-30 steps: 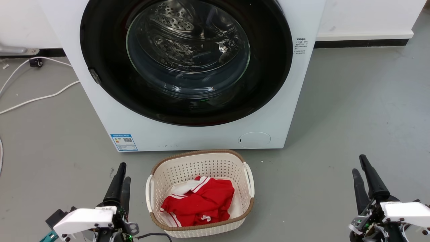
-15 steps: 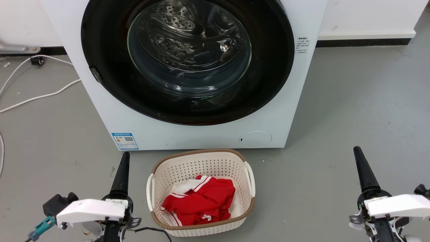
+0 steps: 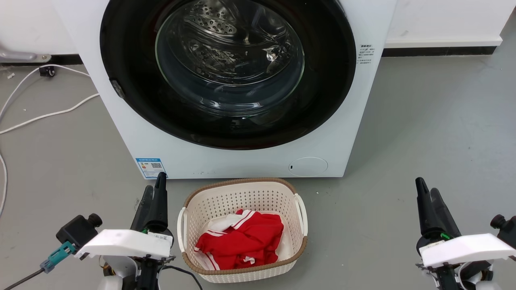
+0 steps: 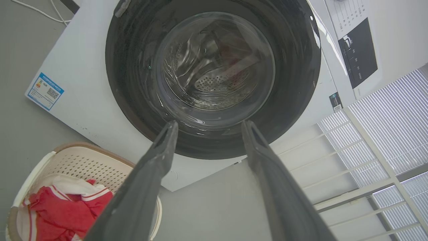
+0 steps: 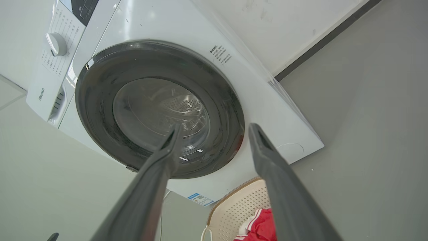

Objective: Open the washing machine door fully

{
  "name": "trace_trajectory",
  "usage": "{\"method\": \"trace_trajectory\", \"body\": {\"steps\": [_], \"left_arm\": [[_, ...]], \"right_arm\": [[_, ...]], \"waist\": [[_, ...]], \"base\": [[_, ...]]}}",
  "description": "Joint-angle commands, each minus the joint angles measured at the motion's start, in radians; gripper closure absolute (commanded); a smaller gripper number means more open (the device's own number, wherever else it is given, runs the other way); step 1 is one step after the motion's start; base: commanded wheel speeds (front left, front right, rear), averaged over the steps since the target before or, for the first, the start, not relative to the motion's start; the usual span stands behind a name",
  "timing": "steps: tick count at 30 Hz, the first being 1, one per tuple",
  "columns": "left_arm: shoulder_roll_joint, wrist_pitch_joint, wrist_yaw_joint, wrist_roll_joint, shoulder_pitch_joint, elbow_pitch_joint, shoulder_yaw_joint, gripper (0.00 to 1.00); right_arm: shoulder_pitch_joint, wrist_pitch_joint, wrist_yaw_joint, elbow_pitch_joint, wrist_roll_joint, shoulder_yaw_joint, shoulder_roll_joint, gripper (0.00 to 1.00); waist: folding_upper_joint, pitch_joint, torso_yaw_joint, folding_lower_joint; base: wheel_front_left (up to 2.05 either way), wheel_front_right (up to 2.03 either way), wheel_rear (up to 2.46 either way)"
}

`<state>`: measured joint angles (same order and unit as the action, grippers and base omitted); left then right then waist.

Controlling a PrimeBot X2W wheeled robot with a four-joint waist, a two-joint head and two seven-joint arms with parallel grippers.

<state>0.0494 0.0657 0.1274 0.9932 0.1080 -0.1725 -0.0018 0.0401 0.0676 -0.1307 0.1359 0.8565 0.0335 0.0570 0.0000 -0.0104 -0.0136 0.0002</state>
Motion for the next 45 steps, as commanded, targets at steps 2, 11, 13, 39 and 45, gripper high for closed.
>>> {"method": "trace_trajectory", "body": {"steps": [2,11,13,39,45], "left_arm": [[0.003,0.015,-0.005,-0.073,0.031,0.01,-0.007,0.0],[0.003,0.043,-0.008,-0.236,0.046,-0.011,-0.026,0.0],[0.003,0.049,-0.009,-0.272,0.05,-0.014,-0.029,0.0],[0.012,0.114,-0.035,-0.606,0.078,-0.071,-0.063,0.0],[0.012,0.127,-0.038,-0.664,0.081,-0.079,-0.073,0.0]], "right_arm": [[0.008,0.015,0.0,-0.02,-0.07,-0.003,-0.001,0.0],[-0.001,0.043,0.0,-0.009,-0.23,-0.004,-0.002,0.0],[-0.001,0.049,0.0,-0.007,-0.26,-0.004,-0.002,0.0],[-0.019,0.077,0.0,-0.038,-0.57,-0.019,-0.005,0.0],[-0.026,0.081,0.0,-0.033,-0.622,-0.019,-0.006,0.0]], "waist": [[0.0,0.0,0.0,-0.0001],[0.0,0.0,-0.002,-0.0001],[0.0,0.0,-0.002,-0.0001],[0.0,0.001,-0.005,-0.0001],[0.0,0.001,-0.009,-0.0001]], "base": [[0.0,0.0,0.0],[0.0,0.0,0.0],[0.0,0.0,0.0],[0.0,0.0,0.0],[0.0,0.0,0.0]]}}
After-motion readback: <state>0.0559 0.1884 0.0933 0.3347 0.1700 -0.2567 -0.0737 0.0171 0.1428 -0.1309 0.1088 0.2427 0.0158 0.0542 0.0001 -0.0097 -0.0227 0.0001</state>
